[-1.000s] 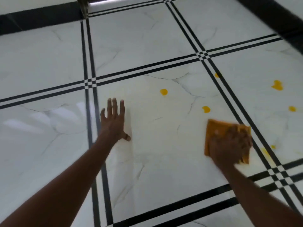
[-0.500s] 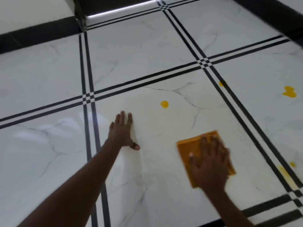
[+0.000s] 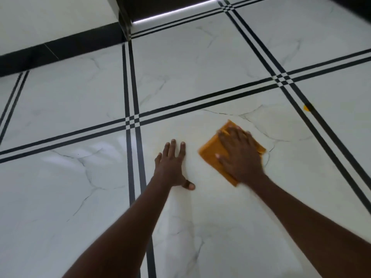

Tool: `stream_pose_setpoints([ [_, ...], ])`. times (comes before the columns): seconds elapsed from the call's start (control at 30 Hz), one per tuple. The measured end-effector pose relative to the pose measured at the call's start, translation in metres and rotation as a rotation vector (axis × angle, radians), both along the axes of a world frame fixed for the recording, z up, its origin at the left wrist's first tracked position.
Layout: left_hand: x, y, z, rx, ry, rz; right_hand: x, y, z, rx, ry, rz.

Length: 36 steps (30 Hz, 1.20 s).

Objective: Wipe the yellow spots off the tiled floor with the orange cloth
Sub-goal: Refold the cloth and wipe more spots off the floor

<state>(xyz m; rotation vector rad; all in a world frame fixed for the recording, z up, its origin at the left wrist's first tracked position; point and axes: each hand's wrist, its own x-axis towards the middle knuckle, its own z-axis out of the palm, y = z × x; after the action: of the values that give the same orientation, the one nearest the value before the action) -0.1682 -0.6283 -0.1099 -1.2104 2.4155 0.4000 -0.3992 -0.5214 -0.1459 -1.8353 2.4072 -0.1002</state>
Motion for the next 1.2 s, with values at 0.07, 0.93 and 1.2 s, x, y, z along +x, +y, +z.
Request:
stream_pose_setpoints([
  [0.07,-0.003,0.002,0.001,-0.001,-0.002,0.002,-0.028,0.058,-0.001,-0.023,-0.011,-0.097],
  [0.93,-0.013,0.0,0.003,0.01,-0.022,0.025,-0.097,0.304,0.012,0.076,0.013,-0.148],
  [1.2,-0.041,0.007,0.021,-0.068,-0.271,0.001,0.012,0.239,0.004,-0.057,-0.102,0.037],
])
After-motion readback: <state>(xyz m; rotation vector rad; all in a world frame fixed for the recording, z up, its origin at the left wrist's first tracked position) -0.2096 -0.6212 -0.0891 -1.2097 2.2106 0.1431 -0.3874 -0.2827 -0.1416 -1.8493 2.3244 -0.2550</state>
